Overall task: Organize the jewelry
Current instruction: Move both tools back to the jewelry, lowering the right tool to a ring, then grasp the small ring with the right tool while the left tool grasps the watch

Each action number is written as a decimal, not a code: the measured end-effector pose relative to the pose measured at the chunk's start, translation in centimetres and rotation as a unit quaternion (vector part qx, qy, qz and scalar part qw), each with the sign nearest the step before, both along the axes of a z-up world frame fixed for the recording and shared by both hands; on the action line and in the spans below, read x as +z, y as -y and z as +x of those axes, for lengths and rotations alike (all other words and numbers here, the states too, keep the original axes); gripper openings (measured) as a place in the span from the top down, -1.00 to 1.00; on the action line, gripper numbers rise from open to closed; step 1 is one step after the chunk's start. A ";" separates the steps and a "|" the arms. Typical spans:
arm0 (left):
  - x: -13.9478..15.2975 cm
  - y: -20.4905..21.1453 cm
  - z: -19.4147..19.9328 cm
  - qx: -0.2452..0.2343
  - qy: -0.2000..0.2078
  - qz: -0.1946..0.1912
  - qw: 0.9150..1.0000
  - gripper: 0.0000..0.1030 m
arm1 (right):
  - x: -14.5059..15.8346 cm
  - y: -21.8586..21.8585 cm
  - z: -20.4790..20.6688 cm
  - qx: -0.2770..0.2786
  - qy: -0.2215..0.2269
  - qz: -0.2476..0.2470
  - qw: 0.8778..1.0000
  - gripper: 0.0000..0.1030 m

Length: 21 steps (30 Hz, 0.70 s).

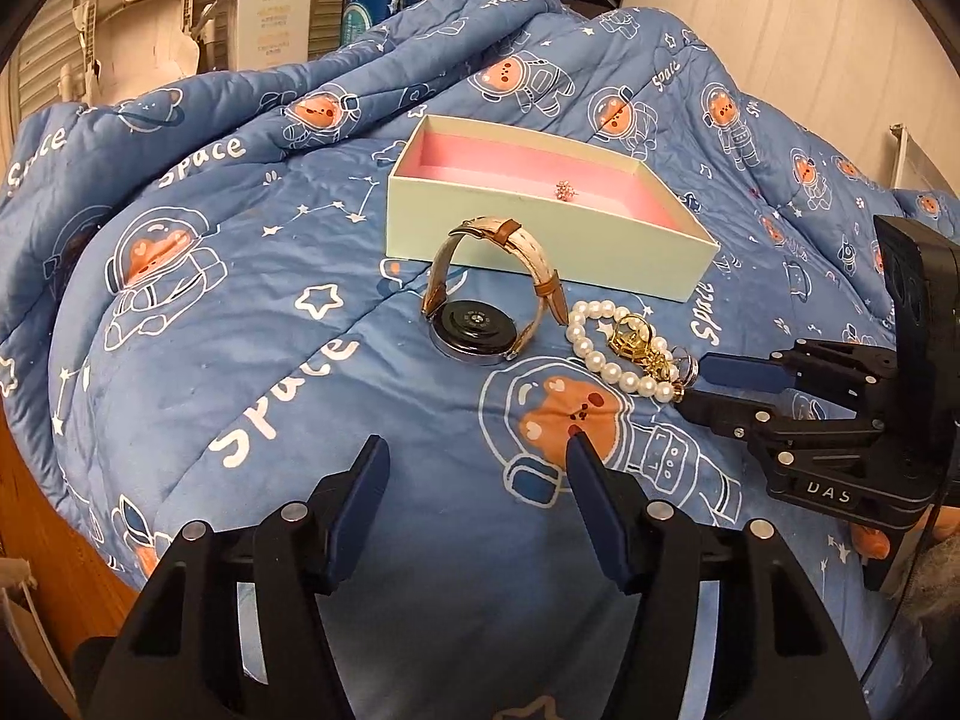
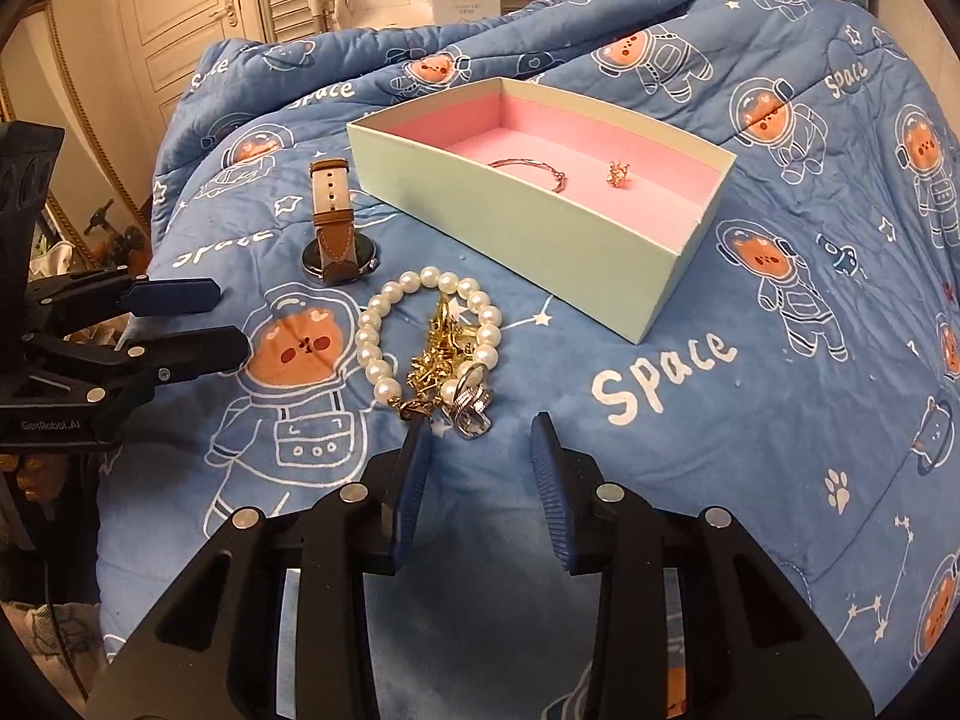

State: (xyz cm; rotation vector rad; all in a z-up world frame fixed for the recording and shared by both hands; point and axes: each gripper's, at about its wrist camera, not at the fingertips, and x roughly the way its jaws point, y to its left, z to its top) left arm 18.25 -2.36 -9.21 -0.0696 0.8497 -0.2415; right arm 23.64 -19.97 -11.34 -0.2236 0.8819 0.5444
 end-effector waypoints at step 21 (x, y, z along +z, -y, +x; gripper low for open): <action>0.0 0.0 1.2 -0.003 0.003 -0.012 1.000 -0.16 | 0.5 1.2 -1.9 0.013 -0.009 0.013 1.000 0.65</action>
